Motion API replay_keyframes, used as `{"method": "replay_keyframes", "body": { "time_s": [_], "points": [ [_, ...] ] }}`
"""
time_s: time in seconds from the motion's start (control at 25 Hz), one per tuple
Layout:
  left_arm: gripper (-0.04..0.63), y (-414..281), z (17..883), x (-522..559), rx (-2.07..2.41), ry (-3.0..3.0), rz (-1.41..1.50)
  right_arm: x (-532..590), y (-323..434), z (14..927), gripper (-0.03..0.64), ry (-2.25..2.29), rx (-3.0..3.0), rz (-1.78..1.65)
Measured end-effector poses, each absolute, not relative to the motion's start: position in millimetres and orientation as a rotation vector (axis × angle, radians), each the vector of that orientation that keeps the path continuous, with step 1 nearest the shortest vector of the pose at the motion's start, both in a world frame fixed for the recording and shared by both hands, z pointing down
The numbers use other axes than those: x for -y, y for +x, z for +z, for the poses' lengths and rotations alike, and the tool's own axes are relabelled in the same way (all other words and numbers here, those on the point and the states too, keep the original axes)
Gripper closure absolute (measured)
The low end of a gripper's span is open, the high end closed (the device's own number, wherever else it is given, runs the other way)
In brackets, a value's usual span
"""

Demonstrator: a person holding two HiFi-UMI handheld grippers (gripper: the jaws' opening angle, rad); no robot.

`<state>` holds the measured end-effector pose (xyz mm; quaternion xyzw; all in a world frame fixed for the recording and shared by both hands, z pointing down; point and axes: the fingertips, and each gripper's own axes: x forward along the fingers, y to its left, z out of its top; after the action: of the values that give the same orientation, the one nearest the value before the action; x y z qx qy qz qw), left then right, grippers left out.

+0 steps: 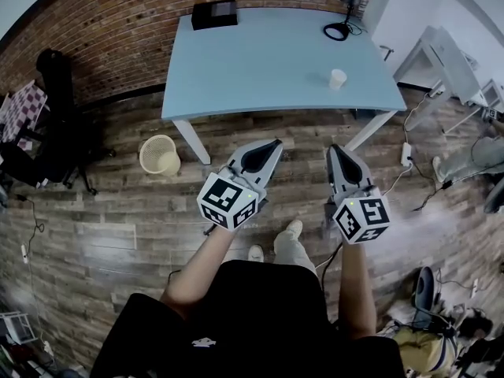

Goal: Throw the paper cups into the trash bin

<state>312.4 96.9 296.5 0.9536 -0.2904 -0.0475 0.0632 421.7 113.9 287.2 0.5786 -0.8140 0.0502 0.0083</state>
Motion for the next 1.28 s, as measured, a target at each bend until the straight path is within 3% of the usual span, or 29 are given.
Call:
{"method": "replay_keyframes", "body": {
  "time_s": [1.28],
  "points": [
    [0.592, 428.0, 302.7, 91.9, 0.968, 2.829, -0.11, 97.1, 553.2, 304.4, 0.612, 1.742, 2.571, 0.217]
  ]
}}
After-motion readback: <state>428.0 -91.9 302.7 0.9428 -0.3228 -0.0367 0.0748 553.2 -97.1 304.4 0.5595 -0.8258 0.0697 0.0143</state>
